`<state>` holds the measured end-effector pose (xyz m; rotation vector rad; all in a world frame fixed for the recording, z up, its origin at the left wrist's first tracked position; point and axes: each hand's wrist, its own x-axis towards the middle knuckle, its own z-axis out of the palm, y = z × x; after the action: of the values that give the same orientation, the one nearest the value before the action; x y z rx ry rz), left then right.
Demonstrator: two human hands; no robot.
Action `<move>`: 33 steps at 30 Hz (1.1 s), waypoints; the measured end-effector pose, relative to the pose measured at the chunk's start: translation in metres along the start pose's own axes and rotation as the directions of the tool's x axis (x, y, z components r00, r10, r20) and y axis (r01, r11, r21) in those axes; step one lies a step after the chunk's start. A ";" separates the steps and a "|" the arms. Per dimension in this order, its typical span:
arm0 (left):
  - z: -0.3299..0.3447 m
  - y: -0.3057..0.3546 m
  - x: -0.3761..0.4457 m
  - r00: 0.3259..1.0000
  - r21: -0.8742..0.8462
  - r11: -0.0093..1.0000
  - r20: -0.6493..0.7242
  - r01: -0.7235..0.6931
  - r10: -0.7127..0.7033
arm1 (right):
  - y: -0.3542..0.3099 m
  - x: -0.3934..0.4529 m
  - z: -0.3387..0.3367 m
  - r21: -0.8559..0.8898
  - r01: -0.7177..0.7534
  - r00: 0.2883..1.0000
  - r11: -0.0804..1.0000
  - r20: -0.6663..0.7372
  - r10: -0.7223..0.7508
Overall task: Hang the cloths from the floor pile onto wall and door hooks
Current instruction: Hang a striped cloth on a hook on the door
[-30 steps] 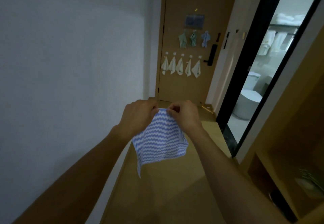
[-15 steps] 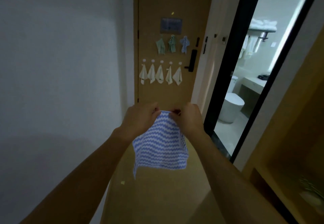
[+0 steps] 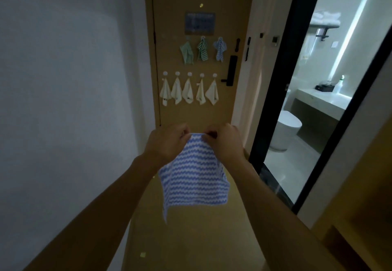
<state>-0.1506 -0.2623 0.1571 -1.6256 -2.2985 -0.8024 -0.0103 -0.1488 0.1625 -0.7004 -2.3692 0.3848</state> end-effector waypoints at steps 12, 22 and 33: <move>0.057 -0.082 0.193 0.989 -0.012 0.997 -0.127 0.079 -0.080 | 0.086 0.208 0.062 0.114 0.118 0.991 0.987 0.045 -0.123; 0.122 -0.164 0.326 0.979 0.014 0.997 -0.191 0.081 -0.077 | 0.139 0.352 0.138 0.113 0.102 0.993 0.988 0.045 -0.108; 0.164 -0.300 0.528 0.982 -0.077 0.996 -0.185 -0.039 0.024 | 0.173 0.562 0.232 0.098 0.023 0.999 0.995 -0.031 -0.020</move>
<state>-0.5984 0.1784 0.1761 -1.5448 -2.1334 -1.0045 -0.4640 0.2913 0.1870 -0.6307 -2.3107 0.4747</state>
